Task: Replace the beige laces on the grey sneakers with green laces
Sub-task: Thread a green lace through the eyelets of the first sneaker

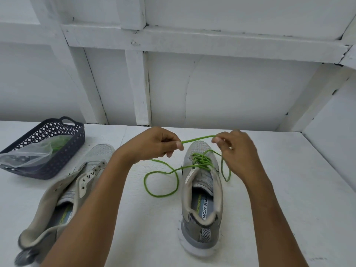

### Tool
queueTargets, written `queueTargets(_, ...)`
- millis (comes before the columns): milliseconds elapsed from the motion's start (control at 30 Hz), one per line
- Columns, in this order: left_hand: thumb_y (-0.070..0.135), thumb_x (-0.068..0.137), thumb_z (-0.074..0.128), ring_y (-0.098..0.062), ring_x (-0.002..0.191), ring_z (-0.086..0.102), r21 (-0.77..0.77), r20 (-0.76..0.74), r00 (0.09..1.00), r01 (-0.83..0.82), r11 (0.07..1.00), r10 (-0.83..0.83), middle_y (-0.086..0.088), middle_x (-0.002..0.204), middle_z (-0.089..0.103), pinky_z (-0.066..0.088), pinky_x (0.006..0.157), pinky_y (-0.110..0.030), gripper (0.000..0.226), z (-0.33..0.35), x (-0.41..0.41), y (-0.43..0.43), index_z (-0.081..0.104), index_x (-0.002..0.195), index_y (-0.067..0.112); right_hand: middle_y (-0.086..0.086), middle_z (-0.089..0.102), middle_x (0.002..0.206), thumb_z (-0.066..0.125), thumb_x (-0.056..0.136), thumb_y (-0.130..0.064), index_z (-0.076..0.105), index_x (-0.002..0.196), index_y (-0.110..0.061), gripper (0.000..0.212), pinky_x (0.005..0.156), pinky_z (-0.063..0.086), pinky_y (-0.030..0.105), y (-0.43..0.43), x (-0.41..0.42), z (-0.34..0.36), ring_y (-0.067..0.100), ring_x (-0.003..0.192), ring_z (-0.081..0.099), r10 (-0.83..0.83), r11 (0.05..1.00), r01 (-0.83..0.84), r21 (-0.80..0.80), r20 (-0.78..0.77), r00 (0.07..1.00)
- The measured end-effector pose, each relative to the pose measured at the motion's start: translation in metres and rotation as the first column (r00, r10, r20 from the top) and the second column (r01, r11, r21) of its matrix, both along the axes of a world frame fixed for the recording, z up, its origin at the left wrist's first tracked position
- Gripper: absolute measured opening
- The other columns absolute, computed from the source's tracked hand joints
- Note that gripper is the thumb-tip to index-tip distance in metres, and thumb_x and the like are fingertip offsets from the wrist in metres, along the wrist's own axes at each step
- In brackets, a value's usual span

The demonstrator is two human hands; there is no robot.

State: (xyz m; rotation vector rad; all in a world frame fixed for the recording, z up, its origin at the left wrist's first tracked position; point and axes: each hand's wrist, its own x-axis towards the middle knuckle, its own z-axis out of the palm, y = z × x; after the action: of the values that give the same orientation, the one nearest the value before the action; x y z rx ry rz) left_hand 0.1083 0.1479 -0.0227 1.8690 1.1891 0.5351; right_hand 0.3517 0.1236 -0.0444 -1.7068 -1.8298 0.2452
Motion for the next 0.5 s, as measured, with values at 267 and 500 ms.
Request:
queueTargets(267,0.046,0.088,0.069,0.000,0.059,0.053,0.158,-0.148,0.977,-0.128,0.979,0.152,0.013,0.070,0.063,0.041,0.056,-0.014,0.018,-0.020,0.004,0.012,0.074,0.082,0.029,-0.012,0.059,0.071,0.057,0.098,-0.029,0.061,0.106,-0.011,0.020,0.059,0.030,0.020,-0.004,-0.005,0.000,0.005,0.068,0.057,-0.112,0.994,0.110,-0.022,-0.193,0.975)
queueTargets(500,0.008,0.090,0.071,-0.014,0.063,0.065,-0.162,0.311,0.926,-0.171,0.972,0.215,-0.010,0.074,0.072,0.055,0.061,-0.027,0.007,-0.041,0.020,0.013,0.071,0.088,0.002,-0.012,0.068,0.087,0.060,0.094,-0.040,0.070,0.090,-0.026,0.017,0.070,0.044,0.022,-0.021,-0.020,-0.010,0.002,0.079,0.058,0.216,0.932,-0.201,-0.301,0.016,0.976)
